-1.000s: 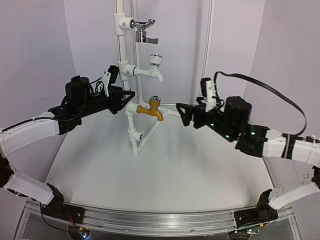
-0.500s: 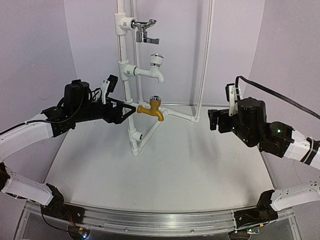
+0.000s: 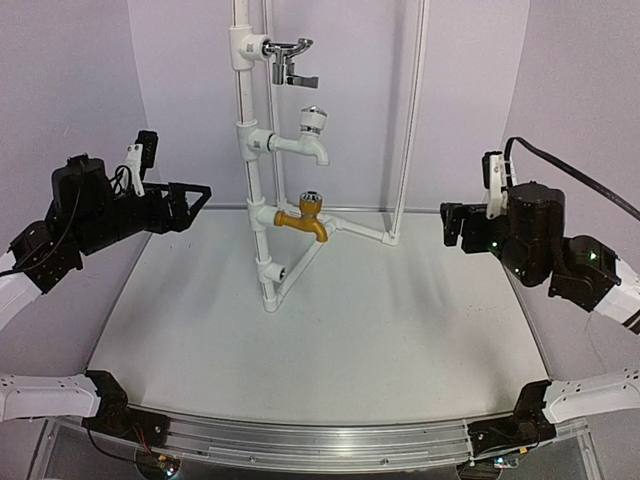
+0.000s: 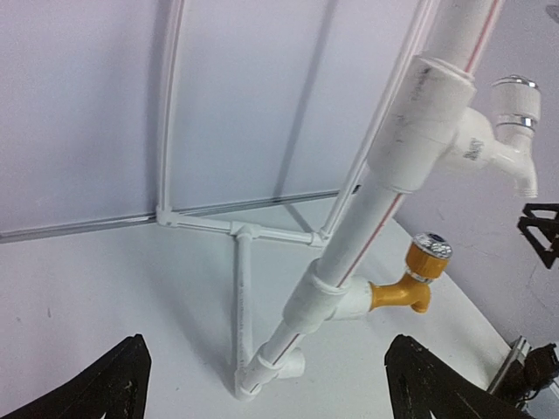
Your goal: Install the water faucets
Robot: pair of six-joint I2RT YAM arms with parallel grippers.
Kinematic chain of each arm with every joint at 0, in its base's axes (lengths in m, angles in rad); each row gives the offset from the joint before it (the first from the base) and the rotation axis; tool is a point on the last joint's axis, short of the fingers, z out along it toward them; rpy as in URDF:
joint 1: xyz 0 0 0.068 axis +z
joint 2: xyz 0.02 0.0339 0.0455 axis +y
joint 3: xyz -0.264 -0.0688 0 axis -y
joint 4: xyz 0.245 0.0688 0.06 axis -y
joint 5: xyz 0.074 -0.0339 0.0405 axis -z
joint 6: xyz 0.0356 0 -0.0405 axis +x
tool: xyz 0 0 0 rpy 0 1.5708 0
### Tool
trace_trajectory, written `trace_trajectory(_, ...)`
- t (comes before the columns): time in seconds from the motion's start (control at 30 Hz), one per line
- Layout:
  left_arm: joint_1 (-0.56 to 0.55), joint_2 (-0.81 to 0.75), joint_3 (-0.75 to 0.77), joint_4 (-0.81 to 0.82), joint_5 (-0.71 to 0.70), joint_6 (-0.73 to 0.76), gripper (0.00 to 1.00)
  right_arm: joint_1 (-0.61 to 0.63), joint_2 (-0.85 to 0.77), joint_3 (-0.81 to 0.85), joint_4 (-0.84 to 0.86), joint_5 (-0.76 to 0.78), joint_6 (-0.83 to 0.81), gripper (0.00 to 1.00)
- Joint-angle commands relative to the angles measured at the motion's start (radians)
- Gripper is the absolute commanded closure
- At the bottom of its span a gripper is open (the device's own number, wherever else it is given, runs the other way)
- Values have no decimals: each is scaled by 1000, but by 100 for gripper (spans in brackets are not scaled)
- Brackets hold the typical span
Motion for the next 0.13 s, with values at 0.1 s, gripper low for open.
trace_trajectory(0.1,45,1,51,-74,-185,-28,1,3,-36,30,21,3,1,2)
